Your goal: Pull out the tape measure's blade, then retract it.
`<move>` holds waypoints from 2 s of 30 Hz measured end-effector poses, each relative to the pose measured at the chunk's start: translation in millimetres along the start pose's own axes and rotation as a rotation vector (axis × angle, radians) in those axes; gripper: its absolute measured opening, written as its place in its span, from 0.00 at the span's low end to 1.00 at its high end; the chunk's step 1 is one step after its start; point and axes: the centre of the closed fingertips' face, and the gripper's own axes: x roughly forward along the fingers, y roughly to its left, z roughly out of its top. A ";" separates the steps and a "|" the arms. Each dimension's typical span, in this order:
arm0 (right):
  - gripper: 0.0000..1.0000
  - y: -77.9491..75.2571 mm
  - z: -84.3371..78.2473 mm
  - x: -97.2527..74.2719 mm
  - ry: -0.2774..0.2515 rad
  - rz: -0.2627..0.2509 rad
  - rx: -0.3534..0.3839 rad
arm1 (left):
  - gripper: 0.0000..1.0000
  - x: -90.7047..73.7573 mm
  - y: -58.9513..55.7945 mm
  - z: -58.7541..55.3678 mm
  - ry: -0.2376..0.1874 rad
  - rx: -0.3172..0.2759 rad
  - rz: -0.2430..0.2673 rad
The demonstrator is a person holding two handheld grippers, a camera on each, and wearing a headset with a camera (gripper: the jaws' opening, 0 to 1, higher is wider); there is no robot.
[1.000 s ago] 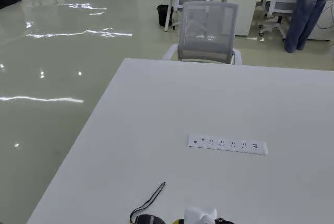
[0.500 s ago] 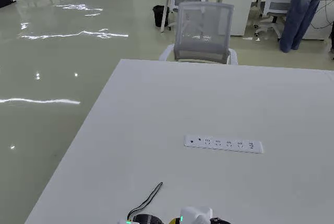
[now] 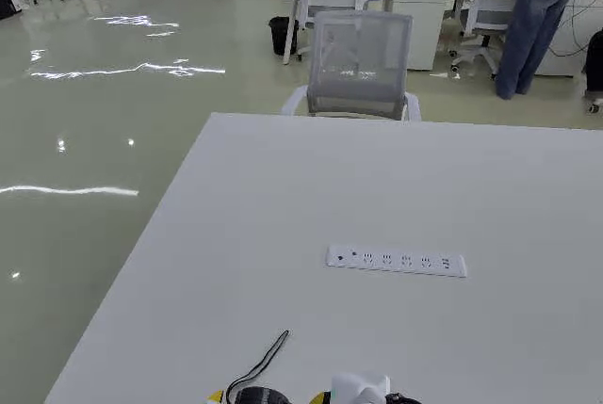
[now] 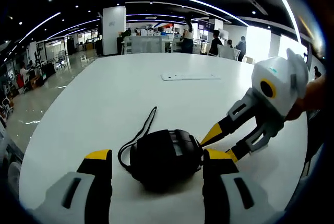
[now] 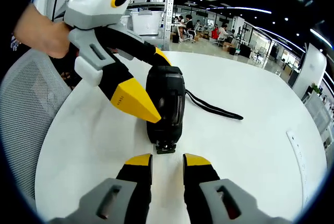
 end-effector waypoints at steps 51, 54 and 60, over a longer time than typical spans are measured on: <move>0.78 46.6 -57.7 -159.1 -0.066 -0.326 0.399 | 0.98 -77.9 -12.4 -9.9 0.037 0.259 -0.351; 0.81 48.6 -61.0 -168.5 -0.086 -0.340 0.425 | 0.98 -82.7 -13.2 -7.7 0.020 0.266 -0.369; 0.89 54.8 -67.7 -185.7 -0.103 -0.365 0.435 | 0.99 -88.8 -13.7 -5.9 0.009 0.269 -0.390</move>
